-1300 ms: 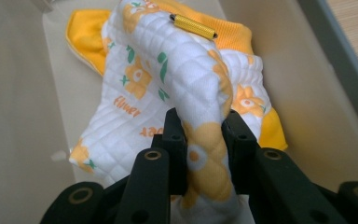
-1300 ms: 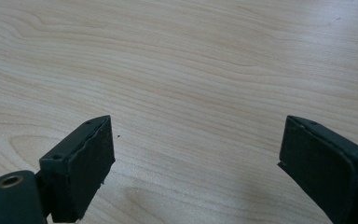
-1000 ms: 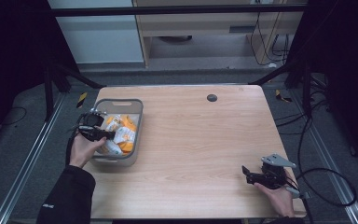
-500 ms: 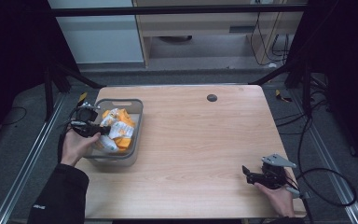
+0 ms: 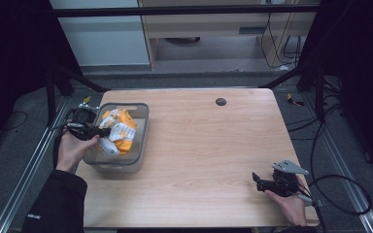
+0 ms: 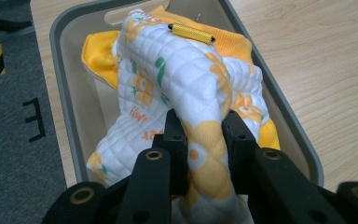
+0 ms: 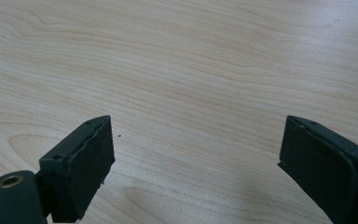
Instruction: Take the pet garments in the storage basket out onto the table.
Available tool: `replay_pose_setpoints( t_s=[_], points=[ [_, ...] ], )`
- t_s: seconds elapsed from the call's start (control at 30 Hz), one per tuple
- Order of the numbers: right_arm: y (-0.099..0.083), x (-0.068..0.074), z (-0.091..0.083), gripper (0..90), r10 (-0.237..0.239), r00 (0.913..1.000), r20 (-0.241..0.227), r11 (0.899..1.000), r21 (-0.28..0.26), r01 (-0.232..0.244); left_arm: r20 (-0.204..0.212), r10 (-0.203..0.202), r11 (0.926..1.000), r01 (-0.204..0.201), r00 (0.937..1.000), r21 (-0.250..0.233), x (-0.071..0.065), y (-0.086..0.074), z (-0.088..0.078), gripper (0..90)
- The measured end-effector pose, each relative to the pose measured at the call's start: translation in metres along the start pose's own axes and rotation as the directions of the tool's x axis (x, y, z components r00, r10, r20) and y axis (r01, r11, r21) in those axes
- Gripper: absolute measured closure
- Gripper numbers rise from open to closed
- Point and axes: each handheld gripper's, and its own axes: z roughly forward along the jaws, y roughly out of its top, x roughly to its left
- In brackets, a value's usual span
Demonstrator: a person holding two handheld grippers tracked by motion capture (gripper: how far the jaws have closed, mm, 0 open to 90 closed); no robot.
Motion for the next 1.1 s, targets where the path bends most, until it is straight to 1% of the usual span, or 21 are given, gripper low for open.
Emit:
replay_pose_setpoints(
  t_s=[0.13,0.17,0.23,0.33,0.4,0.6,0.77,0.97,1.1],
  points=[
    [0.000,0.000,0.000,10.0,-0.007,1.0000,0.003,1.000,-0.003,0.007,0.001,0.013,0.9999,-0.013,0.9999,0.002,-0.001,0.001,-0.004,74.5],
    [0.000,0.000,0.000,10.0,-0.003,1.0000,0.001,1.000,-0.001,0.003,0.004,0.020,0.9998,-0.020,0.9998,-0.003,-0.002,0.002,-0.007,74.5],
    [0.000,0.000,0.000,9.9,-0.003,1.0000,0.000,1.000,0.000,0.003,0.006,0.020,0.9998,-0.020,0.9998,-0.005,-0.003,0.002,-0.008,74.5],
    [0.000,0.000,0.000,9.9,0.001,1.0000,-0.004,1.000,-0.001,-0.001,0.006,0.031,0.9995,-0.030,0.9995,-0.010,-0.005,0.003,-0.012,74.5],
    [0.000,0.000,0.000,9.8,-0.012,0.9999,0.004,1.000,-0.005,0.012,0.008,0.037,0.9993,-0.037,0.9993,-0.011,-0.006,0.004,-0.015,74.5],
    [0.000,0.000,0.000,9.8,-0.013,0.9999,0.004,1.000,-0.007,0.013,0.014,0.057,0.9983,-0.057,0.9982,-0.014,-0.011,0.006,-0.023,74.5],
    [0.000,0.000,0.000,9.7,-0.014,0.9999,0.005,1.000,-0.006,0.014,0.018,0.067,0.9976,-0.066,0.9976,-0.022,-0.013,0.008,-0.029,74.5],
    [0.000,0.000,0.000,9.6,-0.014,0.9999,0.004,1.000,-0.008,0.014,0.030,0.097,0.9951,-0.096,0.9949,-0.025,-0.021,0.011,-0.038,74.5],
    [0.000,0.000,0.000,9.6,-0.015,0.9999,0.005,1.000,-0.009,0.015,0.036,0.124,0.9919,-0.123,0.9916,-0.032,-0.026,0.012,-0.044,74.4]
  ],
)
